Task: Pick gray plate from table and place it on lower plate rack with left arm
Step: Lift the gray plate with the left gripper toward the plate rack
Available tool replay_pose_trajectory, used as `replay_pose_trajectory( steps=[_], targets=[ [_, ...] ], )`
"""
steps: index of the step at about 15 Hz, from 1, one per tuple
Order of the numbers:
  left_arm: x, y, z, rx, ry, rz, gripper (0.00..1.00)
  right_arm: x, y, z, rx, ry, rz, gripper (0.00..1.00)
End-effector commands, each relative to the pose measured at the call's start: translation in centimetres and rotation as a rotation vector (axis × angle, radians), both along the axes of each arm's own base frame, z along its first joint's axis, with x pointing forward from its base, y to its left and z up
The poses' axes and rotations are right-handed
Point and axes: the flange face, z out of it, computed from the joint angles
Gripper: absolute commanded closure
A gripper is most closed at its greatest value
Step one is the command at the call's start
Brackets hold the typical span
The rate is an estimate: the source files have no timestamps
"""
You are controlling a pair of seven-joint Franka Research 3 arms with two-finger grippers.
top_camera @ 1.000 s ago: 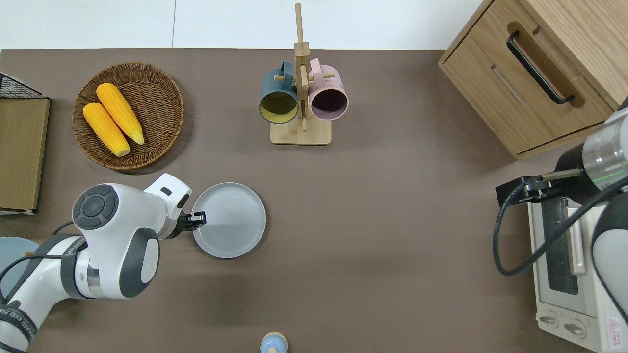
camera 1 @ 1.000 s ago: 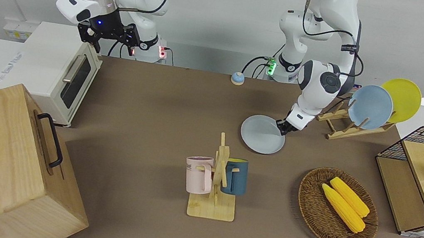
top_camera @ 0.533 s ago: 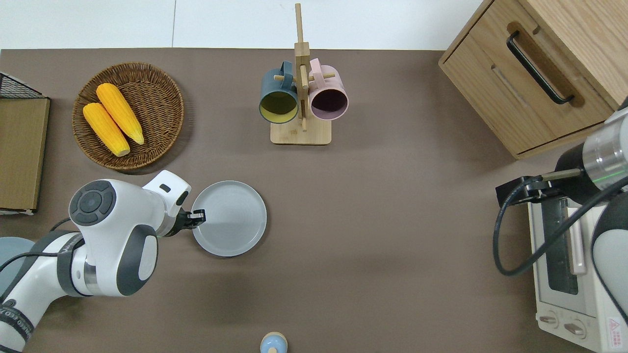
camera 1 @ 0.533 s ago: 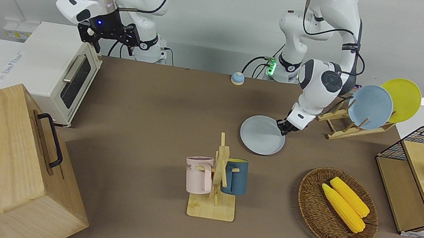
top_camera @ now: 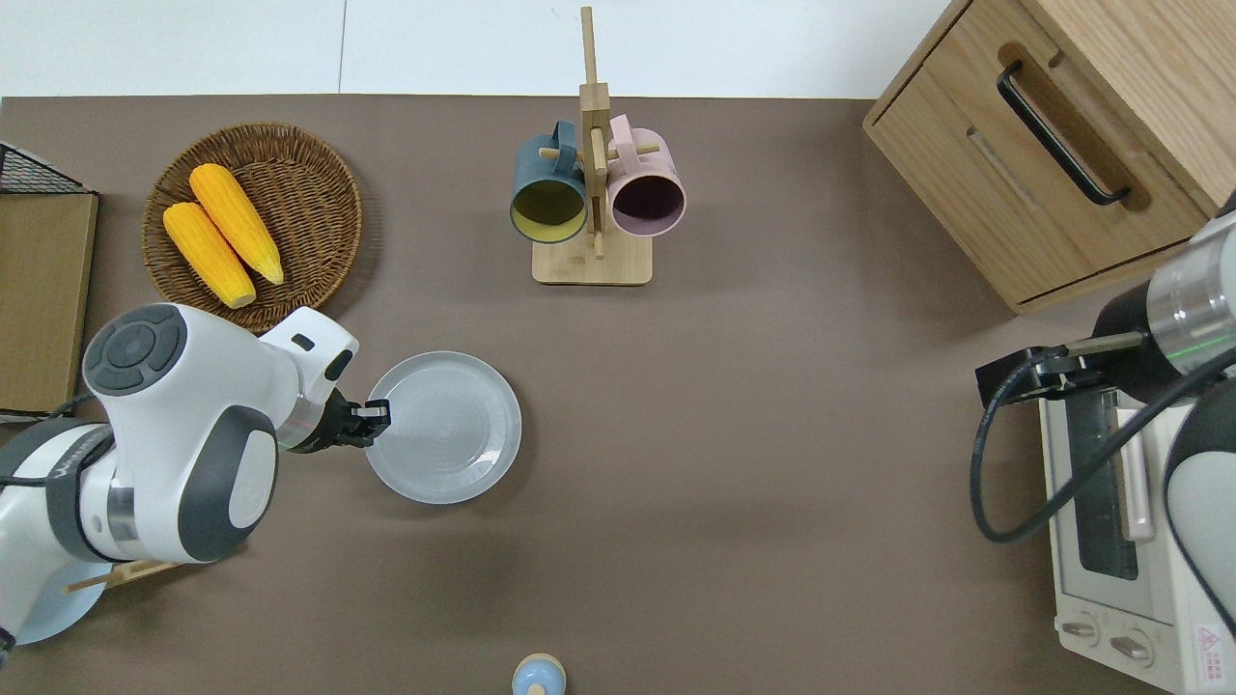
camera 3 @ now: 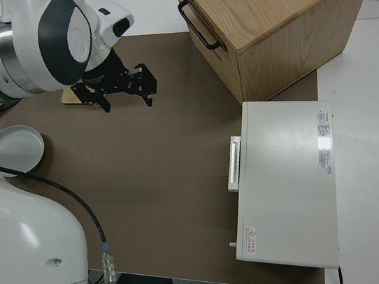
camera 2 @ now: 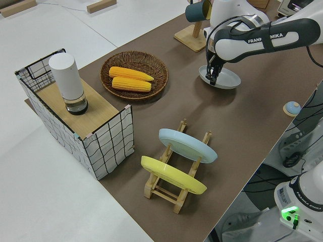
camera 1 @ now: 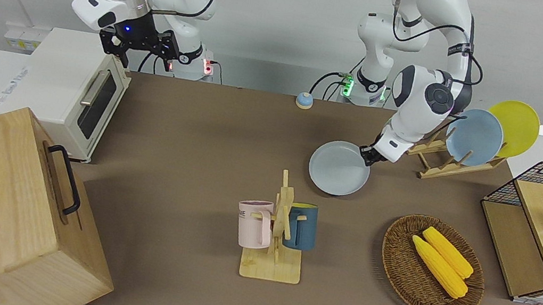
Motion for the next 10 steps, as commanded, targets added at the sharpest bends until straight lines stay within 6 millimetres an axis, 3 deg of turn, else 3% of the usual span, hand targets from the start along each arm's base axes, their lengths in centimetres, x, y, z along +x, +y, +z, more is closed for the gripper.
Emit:
replay_pose_trajectory(
  steps=[1,5,8,10],
  targets=[
    [0.4,0.3,2.8,-0.007,0.030,0.010,1.00,-0.2,-0.2,0.4,-0.007,0.000,-0.014,0.017],
    [1.0,1.2,5.6,-0.010,0.047,0.019,1.00,-0.2,-0.2,0.4,-0.007,0.000,-0.014,0.017],
    [1.8,2.7,9.2,-0.014,0.049,0.034,1.00,-0.2,-0.2,0.4,-0.007,0.000,-0.014,0.017],
    [1.8,3.3,10.0,-0.002,0.066,0.032,1.00,-0.2,-0.2,0.4,-0.007,0.000,-0.014,0.017]
  ],
)
